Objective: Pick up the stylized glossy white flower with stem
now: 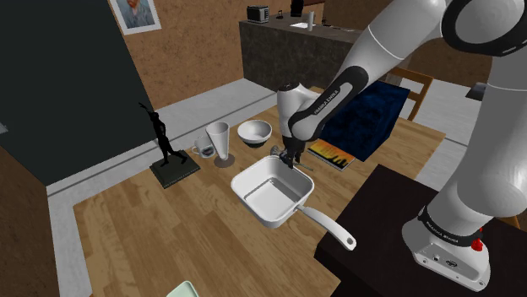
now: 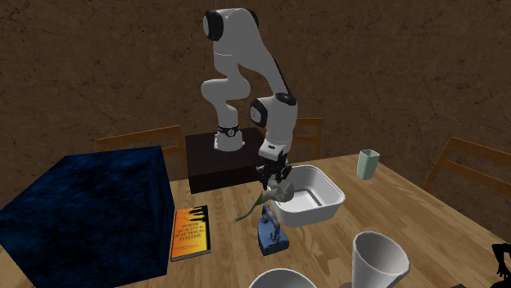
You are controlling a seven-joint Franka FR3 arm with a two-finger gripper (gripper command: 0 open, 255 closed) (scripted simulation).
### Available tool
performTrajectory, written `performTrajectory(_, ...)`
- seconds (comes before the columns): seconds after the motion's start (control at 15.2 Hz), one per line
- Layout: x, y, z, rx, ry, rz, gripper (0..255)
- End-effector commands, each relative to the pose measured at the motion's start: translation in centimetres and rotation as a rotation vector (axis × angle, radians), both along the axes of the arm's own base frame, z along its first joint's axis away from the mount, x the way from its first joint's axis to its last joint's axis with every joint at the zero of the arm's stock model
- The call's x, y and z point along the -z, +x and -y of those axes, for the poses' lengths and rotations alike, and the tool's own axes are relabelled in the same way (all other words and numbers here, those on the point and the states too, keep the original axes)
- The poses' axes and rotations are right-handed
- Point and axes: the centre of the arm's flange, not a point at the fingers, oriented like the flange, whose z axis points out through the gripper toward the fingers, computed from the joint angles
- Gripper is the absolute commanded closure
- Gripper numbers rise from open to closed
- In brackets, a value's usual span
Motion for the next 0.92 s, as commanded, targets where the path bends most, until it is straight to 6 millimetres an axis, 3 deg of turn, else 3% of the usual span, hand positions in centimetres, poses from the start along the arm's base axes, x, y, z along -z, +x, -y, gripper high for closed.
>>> performTrajectory(0.0,-0.8,0.0,0.0,0.000,0.000,0.000,255)
performTrajectory(0.86,-7.7,0.0,0.0,0.000,0.000,0.000,255)
